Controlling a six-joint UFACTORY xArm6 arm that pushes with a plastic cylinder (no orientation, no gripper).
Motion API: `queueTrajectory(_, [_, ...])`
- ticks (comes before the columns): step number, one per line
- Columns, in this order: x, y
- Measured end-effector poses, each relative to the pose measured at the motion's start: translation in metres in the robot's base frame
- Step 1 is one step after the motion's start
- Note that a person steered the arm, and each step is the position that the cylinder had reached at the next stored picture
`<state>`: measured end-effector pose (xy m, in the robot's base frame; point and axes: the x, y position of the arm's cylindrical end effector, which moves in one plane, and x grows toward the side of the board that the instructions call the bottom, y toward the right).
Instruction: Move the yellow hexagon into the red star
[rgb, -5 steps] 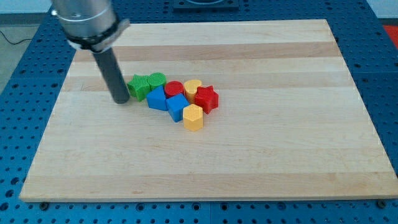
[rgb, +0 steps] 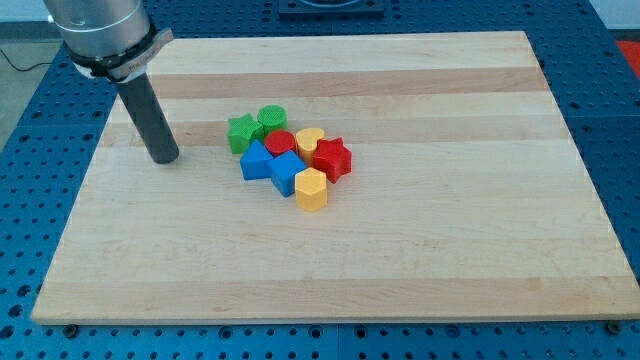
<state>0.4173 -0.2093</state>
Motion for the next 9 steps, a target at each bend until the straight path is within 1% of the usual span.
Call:
queueTrajectory(1, [-0.020,0.006])
queueTrajectory(4, [-0.021,0.086])
queueTrajectory(5, [-0.021,0.095])
queueTrajectory(6, [-0.018,0.078])
queueTrajectory(7, [0.012,0.070])
queueTrajectory(9, [0.106,0.077])
